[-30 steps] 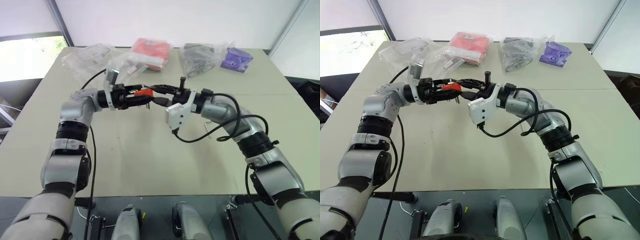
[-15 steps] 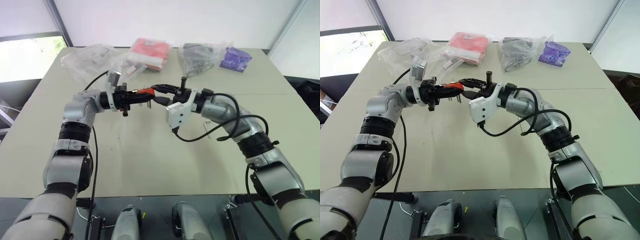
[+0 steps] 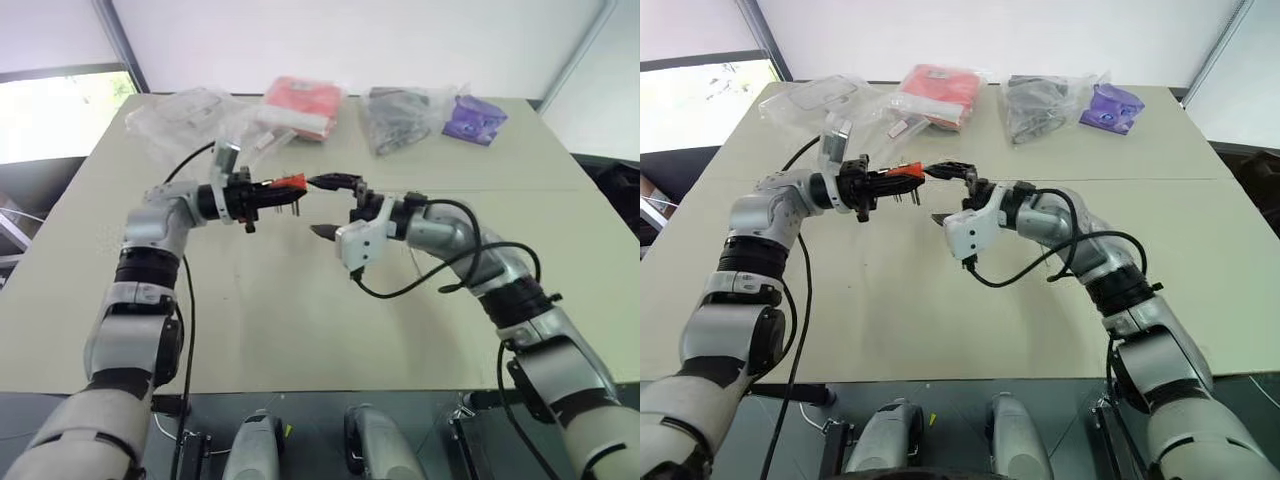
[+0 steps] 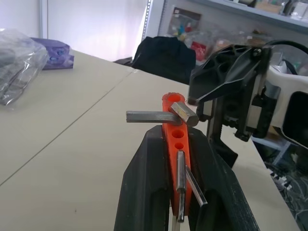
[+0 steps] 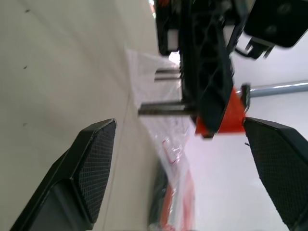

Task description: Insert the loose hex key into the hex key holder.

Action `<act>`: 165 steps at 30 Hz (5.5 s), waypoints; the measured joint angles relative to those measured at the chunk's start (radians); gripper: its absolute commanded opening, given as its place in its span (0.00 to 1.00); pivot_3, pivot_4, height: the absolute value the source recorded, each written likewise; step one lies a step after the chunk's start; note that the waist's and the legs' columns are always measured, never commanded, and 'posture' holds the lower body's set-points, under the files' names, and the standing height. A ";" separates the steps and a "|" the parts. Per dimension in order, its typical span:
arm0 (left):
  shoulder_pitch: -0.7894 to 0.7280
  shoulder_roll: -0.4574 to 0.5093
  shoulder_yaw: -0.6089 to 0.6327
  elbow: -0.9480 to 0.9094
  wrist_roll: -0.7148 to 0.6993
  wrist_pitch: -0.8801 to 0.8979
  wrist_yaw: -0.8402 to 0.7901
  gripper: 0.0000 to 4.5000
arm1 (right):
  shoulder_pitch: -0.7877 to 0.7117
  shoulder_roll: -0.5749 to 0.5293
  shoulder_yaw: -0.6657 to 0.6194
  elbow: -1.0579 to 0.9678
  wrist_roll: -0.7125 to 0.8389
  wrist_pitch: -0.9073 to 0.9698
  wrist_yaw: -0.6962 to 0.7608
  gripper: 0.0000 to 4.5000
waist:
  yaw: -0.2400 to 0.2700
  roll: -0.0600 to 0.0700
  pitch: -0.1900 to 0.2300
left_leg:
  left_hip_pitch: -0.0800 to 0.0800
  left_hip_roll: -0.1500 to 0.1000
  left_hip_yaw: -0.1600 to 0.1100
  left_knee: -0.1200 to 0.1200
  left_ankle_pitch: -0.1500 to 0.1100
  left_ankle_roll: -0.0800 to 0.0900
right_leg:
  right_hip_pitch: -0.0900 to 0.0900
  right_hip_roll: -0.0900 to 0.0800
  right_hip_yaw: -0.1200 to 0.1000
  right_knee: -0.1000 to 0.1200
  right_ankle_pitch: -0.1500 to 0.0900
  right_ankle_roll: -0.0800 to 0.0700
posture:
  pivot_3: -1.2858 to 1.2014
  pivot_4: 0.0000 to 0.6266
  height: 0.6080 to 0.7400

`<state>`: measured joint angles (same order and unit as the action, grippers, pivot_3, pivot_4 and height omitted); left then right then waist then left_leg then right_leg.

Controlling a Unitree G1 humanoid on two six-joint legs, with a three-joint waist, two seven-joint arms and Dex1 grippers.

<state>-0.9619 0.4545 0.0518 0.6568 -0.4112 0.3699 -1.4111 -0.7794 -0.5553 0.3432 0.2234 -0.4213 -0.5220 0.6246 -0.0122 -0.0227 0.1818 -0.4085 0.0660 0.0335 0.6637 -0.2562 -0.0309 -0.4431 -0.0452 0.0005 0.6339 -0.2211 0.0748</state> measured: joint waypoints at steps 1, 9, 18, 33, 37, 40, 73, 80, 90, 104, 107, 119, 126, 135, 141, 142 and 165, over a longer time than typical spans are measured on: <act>0.015 0.010 -0.001 -0.013 0.006 -0.008 -0.001 0.00 | 0.037 -0.012 -0.015 -0.025 0.028 0.053 0.025 0.99 | 0.001 0.000 0.000 | 0.000 0.000 0.000 0.000 0.000 0.000 | 0.000 0.000 0.000 0.000 0.000 0.000 | 0.52 0.24 1.00; 0.168 0.040 -0.028 -0.202 0.029 -0.052 0.024 0.00 | 0.197 0.011 -0.350 -0.486 0.455 1.364 0.180 0.99 | 0.002 0.000 0.000 | 0.001 0.000 0.000 0.002 0.000 0.000 | 0.000 -0.001 0.000 0.005 0.000 -0.001 | 0.52 0.24 1.00; 0.275 -0.032 -0.035 -0.379 -0.013 -0.010 0.123 0.00 | 0.189 0.063 -0.487 -0.673 0.606 2.084 0.047 0.99 | 0.001 0.000 0.000 | 0.002 0.000 -0.001 0.002 0.000 0.000 | 0.000 -0.001 0.000 0.006 0.000 -0.001 | 0.52 0.24 1.00; 0.346 -0.069 -0.036 -0.503 -0.044 0.021 0.245 0.00 | 0.192 0.183 -0.481 -0.381 0.590 1.905 -0.217 0.99 | -0.002 0.000 0.000 | 0.001 0.000 -0.002 0.002 0.000 0.000 | 0.000 0.000 0.000 0.005 0.000 0.000 | 0.52 0.24 1.00; 0.365 -0.066 -0.036 -0.532 -0.057 0.037 0.266 0.00 | 0.177 0.194 -0.467 -0.321 0.591 1.846 -0.253 0.99 | -0.002 0.000 0.000 | 0.001 0.000 -0.002 0.002 0.000 0.000 | 0.000 0.000 0.000 0.005 0.000 0.000 | 0.52 0.24 1.00; 0.374 -0.065 -0.036 -0.543 -0.060 0.041 0.279 0.00 | 0.170 0.204 -0.447 -0.286 0.587 1.797 -0.273 0.99 | -0.004 0.000 0.000 | 0.002 0.000 -0.002 0.002 0.000 0.000 | 0.000 0.000 0.000 0.005 0.000 0.000 | 0.52 0.24 1.00; -0.034 0.032 -0.062 -0.023 -0.066 0.108 -0.019 0.00 | -0.129 0.399 -0.715 -0.368 1.018 1.433 -0.231 0.01 | 0.002 0.002 0.000 | -0.003 -0.001 -0.004 -0.003 -0.001 0.002 | -0.001 0.000 -0.002 -0.003 -0.001 0.001 | 0.52 0.24 1.00; -0.146 -0.033 -0.083 0.149 -0.004 0.039 -0.125 0.00 | -0.128 0.446 -0.724 -0.422 1.174 1.431 -0.283 0.01 | -0.002 0.002 0.000 | -0.003 -0.001 -0.004 -0.003 -0.001 0.002 | -0.001 0.000 -0.002 -0.002 -0.001 0.001 | 0.52 0.24 1.00; -0.199 -0.104 -0.075 0.187 0.012 0.007 -0.149 0.00 | -0.083 0.477 -0.640 -0.457 1.233 1.403 -0.339 0.01 | -0.005 0.002 0.000 | -0.003 -0.001 -0.005 -0.003 -0.001 0.002 | -0.001 0.000 -0.002 -0.001 -0.001 0.001 | 0.52 0.24 1.00; -0.203 -0.121 -0.055 0.087 -0.012 0.038 -0.130 0.00 | -0.024 0.458 -0.582 -0.467 1.272 1.369 -0.358 0.01 | -0.004 0.002 0.000 | -0.003 -0.001 -0.005 -0.003 -0.001 0.002 | -0.001 0.000 -0.002 -0.001 -0.001 0.001 | 0.52 0.24 1.00; -0.202 -0.121 -0.055 0.078 -0.013 0.044 -0.129 0.00 | -0.020 0.451 -0.579 -0.469 1.275 1.358 -0.360 0.01 | -0.004 0.002 0.000 | -0.003 -0.001 -0.005 -0.003 -0.001 0.002 | -0.001 0.000 -0.002 -0.001 -0.001 0.001 | 0.52 0.24 1.00; -0.199 -0.118 -0.054 0.089 -0.012 0.035 -0.106 0.00 | -0.009 0.425 -0.576 -0.474 1.292 1.338 -0.366 0.01 | -0.003 0.002 0.000 | -0.003 -0.001 -0.005 -0.003 -0.001 0.002 | -0.001 0.000 -0.002 -0.001 -0.001 0.001 | 0.52 0.24 1.00; -0.199 -0.124 -0.038 0.105 -0.012 0.011 -0.090 0.00 | -0.002 0.423 -0.568 -0.477 1.307 1.331 -0.381 0.01 | -0.003 0.002 0.000 | -0.003 -0.001 -0.005 -0.003 -0.001 0.002 | -0.001 0.000 -0.002 -0.001 -0.001 0.001 | 0.52 0.24 1.00; -0.200 -0.132 -0.031 0.135 -0.012 0.007 -0.082 0.00 | 0.021 0.409 -0.563 -0.487 1.311 1.312 -0.381 0.01 | -0.003 0.002 0.000 | -0.003 -0.001 -0.005 -0.003 -0.001 0.002 | -0.001 0.000 -0.002 -0.001 -0.001 0.001 | 0.52 0.24 1.00; -0.203 -0.130 -0.030 0.158 -0.011 0.009 -0.079 0.00 | 0.040 0.343 -0.551 -0.500 1.314 1.312 -0.328 0.01 | -0.002 0.002 0.000 | -0.003 -0.001 -0.005 -0.002 -0.001 0.002 | -0.001 0.000 -0.002 -0.001 -0.001 0.001 | 0.52 0.24 1.00; -0.203 -0.130 -0.030 0.158 -0.010 0.009 -0.081 0.00 | 0.042 0.333 -0.549 -0.501 1.317 1.312 -0.318 0.01 | -0.002 0.002 0.000 | -0.003 -0.001 -0.005 -0.002 -0.001 0.002 | -0.001 0.000 -0.002 -0.001 -0.001 0.001 | 0.52 0.24 1.00; -0.176 -0.122 -0.056 0.081 0.029 -0.007 -0.097 0.00 | 0.034 0.279 -0.506 -0.447 1.318 1.323 -0.218 0.01 | -0.002 0.002 0.000 | -0.003 -0.001 -0.005 -0.002 -0.001 0.002 | -0.001 0.001 -0.002 -0.001 -0.001 0.001 | 0.52 0.24 1.00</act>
<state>-1.1383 0.3321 -0.0040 0.7380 -0.3822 0.3628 -1.5083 -0.7453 -0.2759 -0.1628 -0.2240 0.8966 0.8009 0.4066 -0.0138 -0.0206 0.1816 -0.4113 0.0650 0.0287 0.6614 -0.2573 -0.0289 -0.4441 -0.0447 -0.0013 0.6331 -0.2221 0.0761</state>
